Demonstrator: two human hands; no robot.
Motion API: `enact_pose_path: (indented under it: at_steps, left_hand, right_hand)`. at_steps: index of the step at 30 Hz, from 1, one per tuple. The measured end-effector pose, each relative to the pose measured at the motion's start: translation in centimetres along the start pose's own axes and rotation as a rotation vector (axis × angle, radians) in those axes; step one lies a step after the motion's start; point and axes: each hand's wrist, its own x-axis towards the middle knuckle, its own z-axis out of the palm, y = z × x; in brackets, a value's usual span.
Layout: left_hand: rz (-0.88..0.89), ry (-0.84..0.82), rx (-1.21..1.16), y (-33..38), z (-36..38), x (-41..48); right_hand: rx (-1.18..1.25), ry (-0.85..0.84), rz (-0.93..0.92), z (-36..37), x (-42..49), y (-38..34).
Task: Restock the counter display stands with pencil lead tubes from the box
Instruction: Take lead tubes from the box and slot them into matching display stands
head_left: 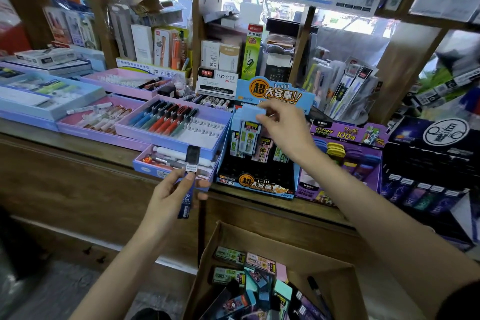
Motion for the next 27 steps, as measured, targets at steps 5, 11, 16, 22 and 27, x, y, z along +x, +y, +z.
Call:
enact_pose_path:
  at_steps: [5,11,16,22,27]
  left_hand:
    - [0.002,-0.008,0.021,-0.1,0.1,-0.1]
    - [-0.002,-0.011,0.019,-0.1,0.0,-0.2]
    - [0.006,-0.009,0.028,-0.3,0.3,-0.2]
    - [0.013,-0.04,0.029,-0.2,1.8,-0.4]
    - [0.053,-0.117,0.032,0.4,4.3,-0.8]
  right_hand:
    - [-0.077,-0.021,-0.09,2.0,-0.5,0.0]
    - [-0.056,-0.054,-0.07,3.0,0.3,0.1]
    - [-0.063,-0.049,-0.057,3.9,-1.1,1.0]
    - [-0.333,-0.035,-0.204,3.0,-1.2,0.5]
    - [0.188,-0.159,0.045,0.6,-4.3,-0.6]
